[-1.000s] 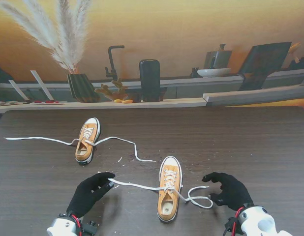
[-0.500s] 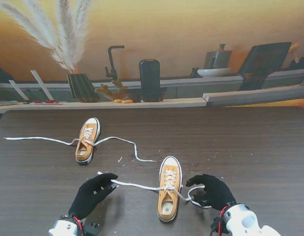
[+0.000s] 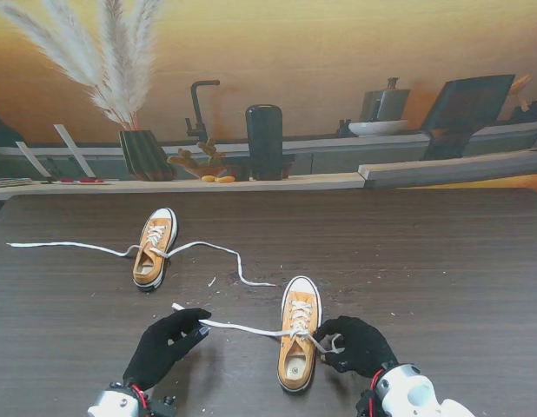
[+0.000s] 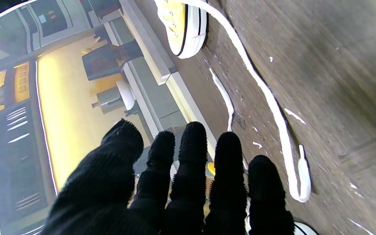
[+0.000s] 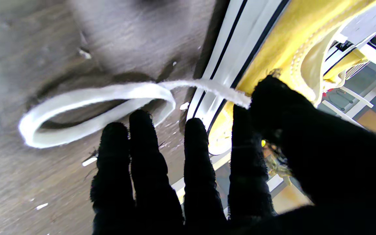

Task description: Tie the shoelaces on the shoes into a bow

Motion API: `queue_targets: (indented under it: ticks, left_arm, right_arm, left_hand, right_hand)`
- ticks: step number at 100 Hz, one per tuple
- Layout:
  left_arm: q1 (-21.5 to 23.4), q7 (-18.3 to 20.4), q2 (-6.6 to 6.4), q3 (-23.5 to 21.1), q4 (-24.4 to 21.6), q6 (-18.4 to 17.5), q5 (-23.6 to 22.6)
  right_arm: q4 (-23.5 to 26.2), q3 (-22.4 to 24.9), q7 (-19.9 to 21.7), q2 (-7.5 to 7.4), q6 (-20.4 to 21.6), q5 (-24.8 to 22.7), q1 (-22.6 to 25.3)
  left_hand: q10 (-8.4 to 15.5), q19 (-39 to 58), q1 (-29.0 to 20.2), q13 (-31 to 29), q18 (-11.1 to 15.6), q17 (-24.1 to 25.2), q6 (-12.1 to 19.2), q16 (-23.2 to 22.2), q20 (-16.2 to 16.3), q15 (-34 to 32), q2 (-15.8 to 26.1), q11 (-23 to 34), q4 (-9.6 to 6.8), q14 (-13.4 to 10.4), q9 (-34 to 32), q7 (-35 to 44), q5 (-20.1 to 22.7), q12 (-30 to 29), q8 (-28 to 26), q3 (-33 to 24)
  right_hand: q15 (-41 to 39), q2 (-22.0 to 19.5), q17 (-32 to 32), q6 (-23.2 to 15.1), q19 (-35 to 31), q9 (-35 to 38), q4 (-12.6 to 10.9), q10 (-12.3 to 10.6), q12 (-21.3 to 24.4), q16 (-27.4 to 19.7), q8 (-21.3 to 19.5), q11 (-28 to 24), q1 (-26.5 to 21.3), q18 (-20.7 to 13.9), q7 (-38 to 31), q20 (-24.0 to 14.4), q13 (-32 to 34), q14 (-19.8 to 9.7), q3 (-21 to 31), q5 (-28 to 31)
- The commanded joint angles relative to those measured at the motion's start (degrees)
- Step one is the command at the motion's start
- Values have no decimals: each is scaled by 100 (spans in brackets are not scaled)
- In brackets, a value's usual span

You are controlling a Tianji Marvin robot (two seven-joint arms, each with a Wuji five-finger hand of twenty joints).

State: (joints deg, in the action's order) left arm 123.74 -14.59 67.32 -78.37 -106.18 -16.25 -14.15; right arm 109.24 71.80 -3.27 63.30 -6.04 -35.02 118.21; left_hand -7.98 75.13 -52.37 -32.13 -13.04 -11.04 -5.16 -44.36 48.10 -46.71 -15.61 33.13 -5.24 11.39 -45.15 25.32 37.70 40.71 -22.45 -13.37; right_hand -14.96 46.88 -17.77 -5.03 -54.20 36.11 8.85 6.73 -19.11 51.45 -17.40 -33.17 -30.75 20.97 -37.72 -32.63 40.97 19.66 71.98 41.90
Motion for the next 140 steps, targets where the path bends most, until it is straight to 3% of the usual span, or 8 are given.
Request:
queue_targets:
  ticks: [1, 9, 20, 32, 83, 114, 129, 140]
  left_arm:
    - [38, 95, -7, 18, -67, 10, -24]
    - [42, 98, -8, 25, -76, 14, -18]
    - [50, 98, -9, 24, -84, 9, -24]
    - [63, 83, -6, 22, -99, 16, -26]
    - [104, 56, 0, 13, -130, -33, -15]
    - [129, 57, 1, 4, -168, -13, -6]
    - [123, 59, 1, 9, -170, -28, 1]
    - [110, 70, -1, 20, -160, -43, 16]
  right_arm:
    - [-67, -81, 45, -1, -12, -8, -39]
    - [-128, -163, -15, 7, -47, -27, -94]
    - [-193, -248, -147, 33, -119, -13, -147]
    - [-202, -298, -247, 56, -212, 0, -158]
    - [-344, -633, -616, 112, -536, -197, -338]
    - [-439, -684, -890, 168, -576, -202, -414]
    - [-366, -504, -1190, 225, -201, -125, -270]
    - [-289, -322, -1300, 258, 212, 54, -151]
  left_hand:
    - [42, -3, 89, 82, 109, 39, 491, 86, -12, 67, 209, -50, -86, -30, 101, -46, 33, -100, -119, 167]
    - [40, 2, 81, 77, 109, 30, 487, 83, -11, 63, 208, -48, -87, -30, 97, -43, 41, -100, -121, 166]
    - [46, 4, 84, 77, 109, 27, 490, 81, -11, 61, 211, -45, -85, -34, 93, -41, 43, -99, -124, 171]
    - [39, 4, 72, 76, 111, 28, 497, 79, -12, 59, 205, -45, -84, -36, 97, -37, 51, -99, -127, 172]
    - [44, 13, 20, 62, 103, 15, 494, 72, -11, 49, 205, -36, -76, -32, 81, -22, 66, -95, -131, 178]
    - [44, 13, -3, 63, 107, 16, 498, 72, -11, 49, 220, -32, -62, -38, 76, -13, 70, -94, -130, 193]
    - [45, 2, 4, 75, 111, 33, 490, 74, -16, 56, 230, -36, -59, -39, 84, -14, 67, -95, -126, 206]
    - [44, -19, -3, 80, 109, 62, 485, 78, -25, 63, 228, -40, -60, -42, 91, -13, 69, -97, -125, 207]
  right_hand:
    - [-82, -22, -30, 6, -122, 111, -21, -35, 79, 134, -142, -28, 117, -7, 55, 27, 127, 69, -199, 97]
    - [-102, -49, -61, 29, -141, 163, -21, -25, 75, 167, -205, -40, 131, 5, -10, 28, 165, 76, -224, 250]
    - [-104, 38, -127, -3, -218, 333, 681, -14, 64, 280, -30, -61, -21, 42, -572, 67, 257, 85, -419, 455]
    - [-132, 128, -184, -45, -267, 476, 868, -1, 55, 316, 37, -89, -70, 71, -1088, 82, 318, 116, -557, 569]
    - [-286, 391, -424, -177, -444, 971, 1010, -3, 8, 478, -103, -248, -117, 171, -1906, 98, 567, 146, -617, 984]
    - [-275, -241, -507, -500, -509, 1439, 821, -62, 35, 436, -229, -252, -142, 202, -2318, 148, 749, 146, -503, 1554]
    - [-109, -321, -185, -175, -282, 1344, 820, -68, -21, 104, -799, -357, -198, 82, -2393, 304, 664, 164, -287, 1407]
    - [59, -574, 90, -168, 79, 1345, 826, 28, 75, -554, -1353, -151, -274, -61, -2398, 560, 619, 246, -364, 1174]
